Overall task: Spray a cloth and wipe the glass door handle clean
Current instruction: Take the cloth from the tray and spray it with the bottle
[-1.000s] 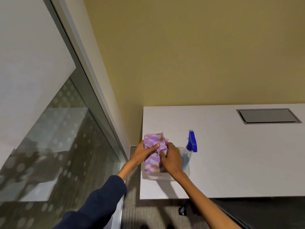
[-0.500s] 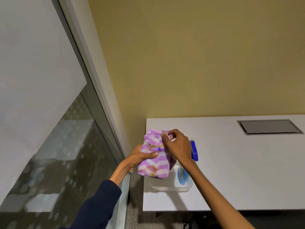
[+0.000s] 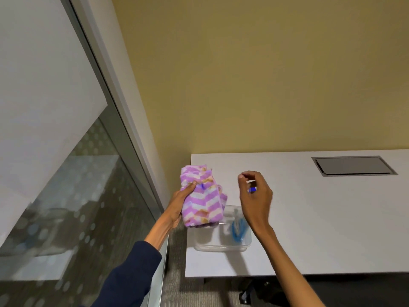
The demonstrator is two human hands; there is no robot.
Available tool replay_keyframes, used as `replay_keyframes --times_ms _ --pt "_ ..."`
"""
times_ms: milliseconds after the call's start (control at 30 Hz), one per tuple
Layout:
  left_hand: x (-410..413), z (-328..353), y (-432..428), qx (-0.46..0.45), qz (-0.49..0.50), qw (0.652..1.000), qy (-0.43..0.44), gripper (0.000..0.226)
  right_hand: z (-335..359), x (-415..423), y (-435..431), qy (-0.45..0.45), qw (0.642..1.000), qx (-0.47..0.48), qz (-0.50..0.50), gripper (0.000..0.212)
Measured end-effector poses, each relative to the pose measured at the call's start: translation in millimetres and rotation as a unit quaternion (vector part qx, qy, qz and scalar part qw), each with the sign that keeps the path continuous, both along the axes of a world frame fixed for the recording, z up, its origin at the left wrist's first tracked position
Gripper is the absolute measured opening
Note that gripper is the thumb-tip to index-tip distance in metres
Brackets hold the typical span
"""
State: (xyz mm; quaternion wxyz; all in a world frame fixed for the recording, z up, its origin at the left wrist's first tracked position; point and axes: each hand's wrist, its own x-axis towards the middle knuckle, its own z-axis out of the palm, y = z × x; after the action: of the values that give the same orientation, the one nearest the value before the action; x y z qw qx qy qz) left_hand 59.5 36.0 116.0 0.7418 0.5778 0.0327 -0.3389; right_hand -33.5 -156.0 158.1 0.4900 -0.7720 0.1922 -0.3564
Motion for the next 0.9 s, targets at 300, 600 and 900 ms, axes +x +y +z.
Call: replay_keyframes --times_ms 300,600,900 --pt "9.5 -1.4 -3.1 -0.039 0.057 0.997 0.019 0.047 -76.9 -32.4 -69.5 0.197 0.964 0.057 0.171 0.112" --pt "12.7 4.2 -2.9 0.035 0.069 0.997 -0.017 0.047 -102.4 19.6 -45.8 0.140 0.968 0.140 0.151 0.005" --pt "24.6 23.9 -7.2 0.079 0.098 0.989 -0.082 0.051 -19.6 -7.1 -5.0 0.043 0.961 0.099 0.254 0.049"
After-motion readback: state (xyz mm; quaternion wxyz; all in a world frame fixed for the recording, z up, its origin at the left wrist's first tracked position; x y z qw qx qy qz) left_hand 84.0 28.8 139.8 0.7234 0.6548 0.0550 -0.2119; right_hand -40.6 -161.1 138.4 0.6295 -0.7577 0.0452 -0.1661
